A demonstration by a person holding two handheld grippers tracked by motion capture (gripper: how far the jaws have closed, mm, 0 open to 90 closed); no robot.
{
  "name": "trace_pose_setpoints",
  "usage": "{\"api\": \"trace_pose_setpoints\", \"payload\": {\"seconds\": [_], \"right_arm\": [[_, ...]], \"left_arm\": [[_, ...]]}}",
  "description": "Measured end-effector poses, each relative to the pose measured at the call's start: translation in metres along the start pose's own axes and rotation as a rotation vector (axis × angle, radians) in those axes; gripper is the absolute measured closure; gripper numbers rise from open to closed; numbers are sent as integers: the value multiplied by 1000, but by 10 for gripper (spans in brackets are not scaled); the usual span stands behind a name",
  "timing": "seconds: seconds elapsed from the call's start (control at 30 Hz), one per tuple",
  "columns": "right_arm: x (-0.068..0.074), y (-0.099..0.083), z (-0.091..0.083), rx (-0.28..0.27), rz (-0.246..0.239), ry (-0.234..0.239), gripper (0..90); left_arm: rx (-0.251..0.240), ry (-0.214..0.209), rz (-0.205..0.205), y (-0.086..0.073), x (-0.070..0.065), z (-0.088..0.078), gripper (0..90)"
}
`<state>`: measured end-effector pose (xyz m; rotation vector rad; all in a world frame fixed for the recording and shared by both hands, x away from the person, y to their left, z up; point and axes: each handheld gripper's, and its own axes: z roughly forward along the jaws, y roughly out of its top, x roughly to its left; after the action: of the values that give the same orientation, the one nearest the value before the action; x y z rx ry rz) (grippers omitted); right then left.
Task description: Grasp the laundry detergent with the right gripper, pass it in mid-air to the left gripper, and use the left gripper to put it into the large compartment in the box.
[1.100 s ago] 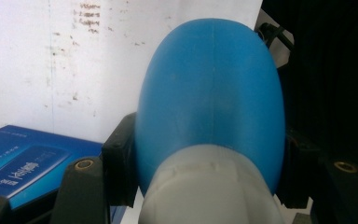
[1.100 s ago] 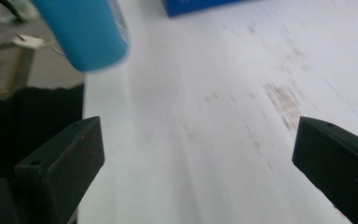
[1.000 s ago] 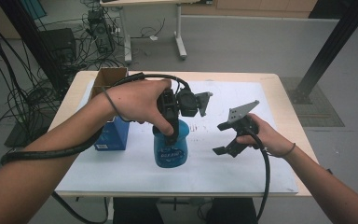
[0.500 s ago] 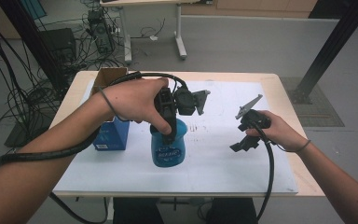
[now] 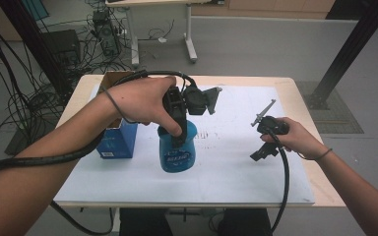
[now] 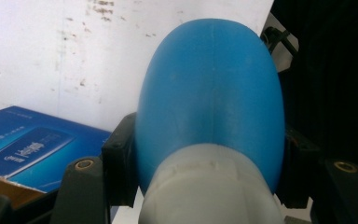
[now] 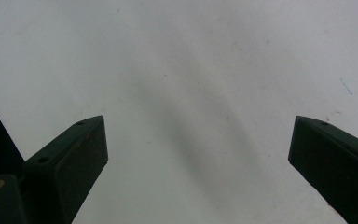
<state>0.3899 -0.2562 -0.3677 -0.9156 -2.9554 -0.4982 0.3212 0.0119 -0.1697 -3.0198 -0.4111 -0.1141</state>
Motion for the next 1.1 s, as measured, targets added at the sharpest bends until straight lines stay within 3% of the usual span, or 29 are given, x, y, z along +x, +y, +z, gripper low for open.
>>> {"api": "trace_pose_setpoints", "payload": {"seconds": [0.3,0.73,1.1], "right_arm": [[-3,1,5,13,17,-9,46],[-6,2,9,16,25,-15,47],[-6,4,13,18,9,-10,48]], "left_arm": [[-37,12,-117,0,17,-25,377],[-46,20,-254,-2,46,-58,377],[-77,24,-458,-24,89,-73,377]]}}
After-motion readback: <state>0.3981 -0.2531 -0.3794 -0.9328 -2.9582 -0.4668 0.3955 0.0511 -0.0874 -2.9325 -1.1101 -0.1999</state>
